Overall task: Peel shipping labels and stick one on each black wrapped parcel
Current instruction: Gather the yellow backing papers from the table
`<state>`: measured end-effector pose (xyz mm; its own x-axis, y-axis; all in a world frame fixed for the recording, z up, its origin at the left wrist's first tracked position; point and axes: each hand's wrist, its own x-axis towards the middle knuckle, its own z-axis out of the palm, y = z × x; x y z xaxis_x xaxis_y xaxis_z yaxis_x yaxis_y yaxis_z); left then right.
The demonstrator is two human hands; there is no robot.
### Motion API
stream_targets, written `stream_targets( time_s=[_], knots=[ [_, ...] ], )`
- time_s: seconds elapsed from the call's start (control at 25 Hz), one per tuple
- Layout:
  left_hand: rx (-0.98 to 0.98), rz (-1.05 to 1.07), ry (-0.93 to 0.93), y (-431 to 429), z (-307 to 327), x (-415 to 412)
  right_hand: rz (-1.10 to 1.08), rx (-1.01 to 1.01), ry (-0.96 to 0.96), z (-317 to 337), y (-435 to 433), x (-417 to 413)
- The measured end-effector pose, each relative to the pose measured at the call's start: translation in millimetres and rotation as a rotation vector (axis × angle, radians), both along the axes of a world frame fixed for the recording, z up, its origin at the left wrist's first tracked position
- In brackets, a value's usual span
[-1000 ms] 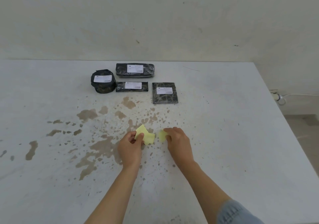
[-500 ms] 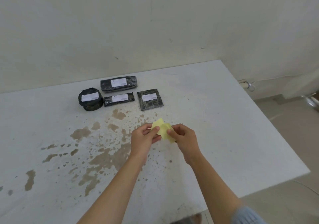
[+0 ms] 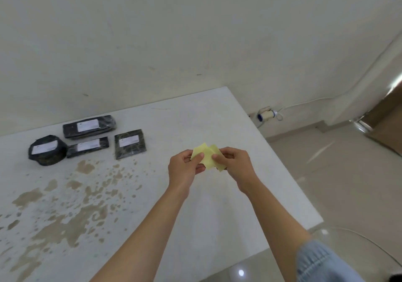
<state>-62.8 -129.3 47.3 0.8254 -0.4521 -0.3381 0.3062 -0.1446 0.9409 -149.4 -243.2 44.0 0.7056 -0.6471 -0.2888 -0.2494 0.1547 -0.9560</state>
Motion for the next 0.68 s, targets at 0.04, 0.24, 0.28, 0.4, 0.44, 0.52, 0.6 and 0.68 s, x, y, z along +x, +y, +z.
stream_targets(
  time_s=[0.04, 0.24, 0.28, 0.4, 0.44, 0.52, 0.6, 0.68],
  knots=[
    [-0.003, 0.014, -0.010, -22.1, 0.4, -16.5, 0.022, -0.023, 0.009, 0.3, -24.1, -14.4],
    [0.036, 0.039, -0.051, -122.9, 1.2, -106.1, 0.091, -0.107, 0.054, 0.1, -131.3, -100.9],
    [0.042, 0.032, -0.057, -141.8, 1.1, -123.5, 0.089, -0.129, 0.063, -0.6, -152.0, -117.9],
    [0.053, 0.031, -0.053, -184.9, -1.3, -160.6, 0.102, -0.167, 0.091, -2.7, -201.2, -147.7],
    [0.049, 0.031, -0.054, -197.8, -3.8, -166.4, 0.111, -0.168, 0.087, -3.7, -214.9, -150.8],
    [0.044, 0.063, -0.044, -231.1, -9.8, -169.9, 0.130, -0.175, 0.092, -9.7, -248.7, -148.2],
    [0.040, 0.125, -0.028, -264.4, -18.2, -162.1, 0.139, -0.185, 0.116, -19.2, -282.2, -136.6],
    [0.039, 0.155, -0.049, -301.0, -28.7, -152.5, 0.143, -0.192, 0.113, -30.9, -317.9, -122.6]
  ],
)
